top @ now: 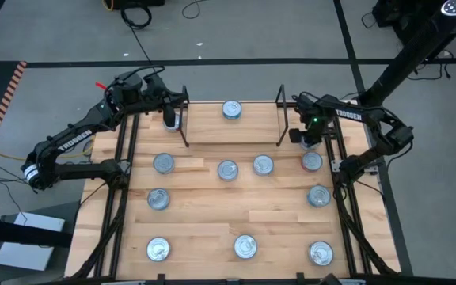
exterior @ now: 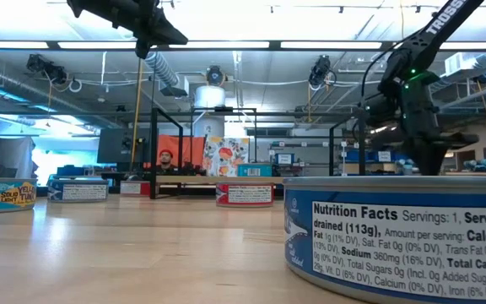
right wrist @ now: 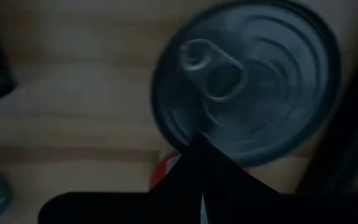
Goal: Stack canned seafood by type on shelf
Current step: Adjust the red tuna can, then adjust the shelf
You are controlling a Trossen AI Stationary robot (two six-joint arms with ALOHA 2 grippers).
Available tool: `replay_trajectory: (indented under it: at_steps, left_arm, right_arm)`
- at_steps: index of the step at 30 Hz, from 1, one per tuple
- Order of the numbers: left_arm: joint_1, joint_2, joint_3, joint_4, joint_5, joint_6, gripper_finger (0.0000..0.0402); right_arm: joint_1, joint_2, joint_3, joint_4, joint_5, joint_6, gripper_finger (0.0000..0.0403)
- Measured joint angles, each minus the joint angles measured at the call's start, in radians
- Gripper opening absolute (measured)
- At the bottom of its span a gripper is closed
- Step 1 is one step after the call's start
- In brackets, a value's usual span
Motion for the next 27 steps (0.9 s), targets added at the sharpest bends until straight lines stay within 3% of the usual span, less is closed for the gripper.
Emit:
replay_trajectory:
  at_steps: [11,21,27]
  left_arm:
    - [0.0,0.0,0.0,-0.043,0.0,0.004,0.0]
    - [0.0,0.0,0.0,-0.049,0.0,0.025,0.0]
    - [0.0,0.0,0.0,-0.051,0.0,0.023,0.0]
  right_arm:
    - [0.17,0.0,0.0,-0.018,-0.121,-0.014,0.0006]
    - [0.376,0.0,0.0,-0.065,-0.125,-0.077,0.0006]
    - [0.373,-0.059,0.0,-0.056,-0.079,-0.163,0.0003]
